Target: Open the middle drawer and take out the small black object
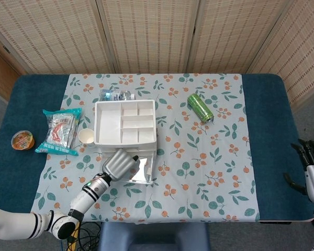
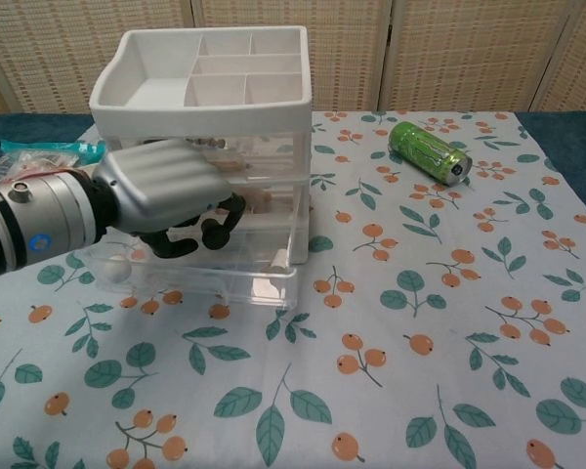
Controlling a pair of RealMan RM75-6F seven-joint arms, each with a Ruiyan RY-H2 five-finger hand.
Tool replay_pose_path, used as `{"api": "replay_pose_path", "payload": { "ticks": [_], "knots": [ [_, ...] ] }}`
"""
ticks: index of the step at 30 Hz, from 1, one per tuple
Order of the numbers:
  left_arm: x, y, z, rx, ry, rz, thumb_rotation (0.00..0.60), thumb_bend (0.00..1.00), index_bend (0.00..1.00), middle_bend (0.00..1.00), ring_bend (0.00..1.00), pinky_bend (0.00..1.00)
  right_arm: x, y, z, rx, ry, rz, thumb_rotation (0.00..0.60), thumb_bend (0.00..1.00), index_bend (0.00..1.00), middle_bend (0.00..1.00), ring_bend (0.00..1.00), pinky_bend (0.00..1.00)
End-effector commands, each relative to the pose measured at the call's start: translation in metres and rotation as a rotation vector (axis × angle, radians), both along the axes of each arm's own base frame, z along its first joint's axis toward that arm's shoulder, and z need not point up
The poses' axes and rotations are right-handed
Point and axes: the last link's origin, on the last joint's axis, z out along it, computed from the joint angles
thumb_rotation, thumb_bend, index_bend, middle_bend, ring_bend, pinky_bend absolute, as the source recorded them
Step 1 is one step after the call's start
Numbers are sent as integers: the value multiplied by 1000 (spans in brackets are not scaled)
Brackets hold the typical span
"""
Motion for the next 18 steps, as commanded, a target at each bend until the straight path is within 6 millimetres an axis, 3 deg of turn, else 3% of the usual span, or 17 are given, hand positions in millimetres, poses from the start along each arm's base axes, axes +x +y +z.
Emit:
{"api": "replay_pose_path", "payload": {
  "ticks": [1,18],
  "knots": [
    [0,-1,0,-6,-3,0,600,368,393,1000,1000,1000,0,0,0,0,0,1,600,290,119,79,54,71],
    [-1,3,-3,17,-19,-24,600,368,451,1000,1000,1000,0,1,0,0,1,-2,600,289,119,79,56,71]
  ]
}}
